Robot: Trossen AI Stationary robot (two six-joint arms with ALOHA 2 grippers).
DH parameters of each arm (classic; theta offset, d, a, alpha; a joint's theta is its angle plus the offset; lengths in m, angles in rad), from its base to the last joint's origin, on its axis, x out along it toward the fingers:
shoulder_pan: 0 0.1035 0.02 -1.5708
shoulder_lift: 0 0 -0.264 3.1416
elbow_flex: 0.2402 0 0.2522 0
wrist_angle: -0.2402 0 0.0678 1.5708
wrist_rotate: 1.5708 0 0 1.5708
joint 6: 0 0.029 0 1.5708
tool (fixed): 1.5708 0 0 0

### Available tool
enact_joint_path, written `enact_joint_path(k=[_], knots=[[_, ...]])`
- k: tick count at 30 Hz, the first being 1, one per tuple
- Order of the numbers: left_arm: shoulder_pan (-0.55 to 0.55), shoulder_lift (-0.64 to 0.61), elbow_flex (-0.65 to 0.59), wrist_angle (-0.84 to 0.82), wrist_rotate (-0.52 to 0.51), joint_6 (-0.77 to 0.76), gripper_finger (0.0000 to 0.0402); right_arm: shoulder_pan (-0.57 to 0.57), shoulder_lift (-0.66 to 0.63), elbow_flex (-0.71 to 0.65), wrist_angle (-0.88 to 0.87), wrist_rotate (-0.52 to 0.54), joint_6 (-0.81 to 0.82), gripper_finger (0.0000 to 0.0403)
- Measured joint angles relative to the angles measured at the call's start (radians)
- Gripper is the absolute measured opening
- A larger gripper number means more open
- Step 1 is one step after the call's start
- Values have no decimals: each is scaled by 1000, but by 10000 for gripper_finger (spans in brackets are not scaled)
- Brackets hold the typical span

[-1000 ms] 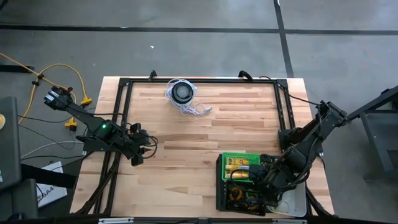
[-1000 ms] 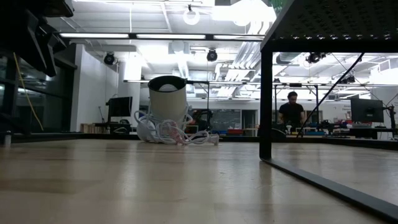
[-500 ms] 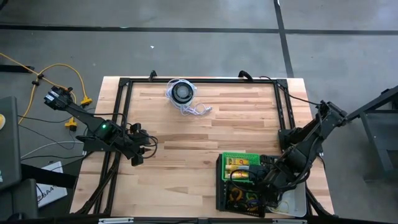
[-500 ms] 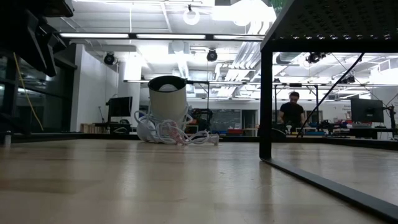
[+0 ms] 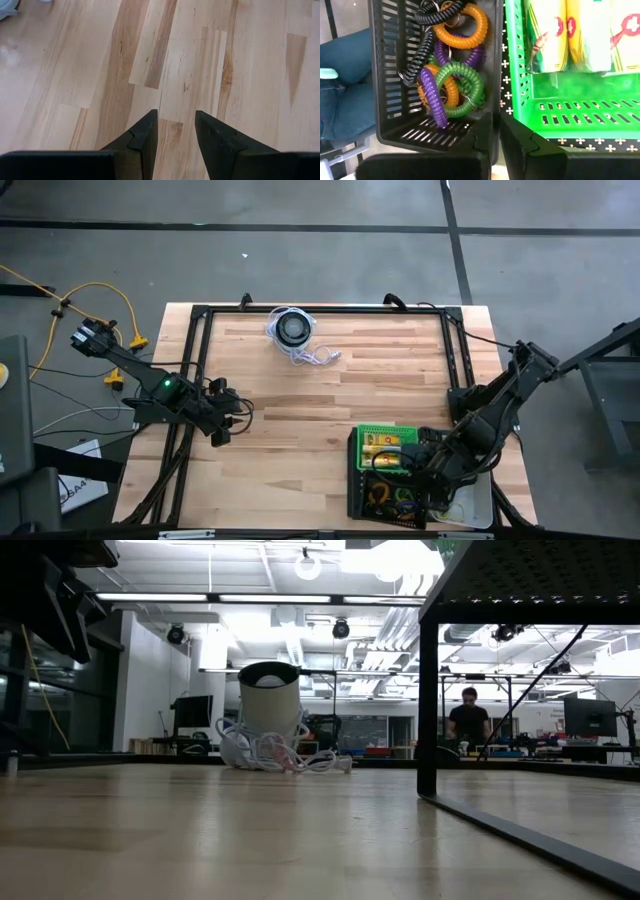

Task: Pick & Place Office Desk Supplies
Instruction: Put the black bin on the shelf, then return to Home Position

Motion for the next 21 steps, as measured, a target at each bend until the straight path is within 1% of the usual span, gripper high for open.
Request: enact_joint_path(k=[21], knots=[[0, 0, 0, 0, 0, 0, 125, 0, -48, 0, -35, 28, -27, 23]])
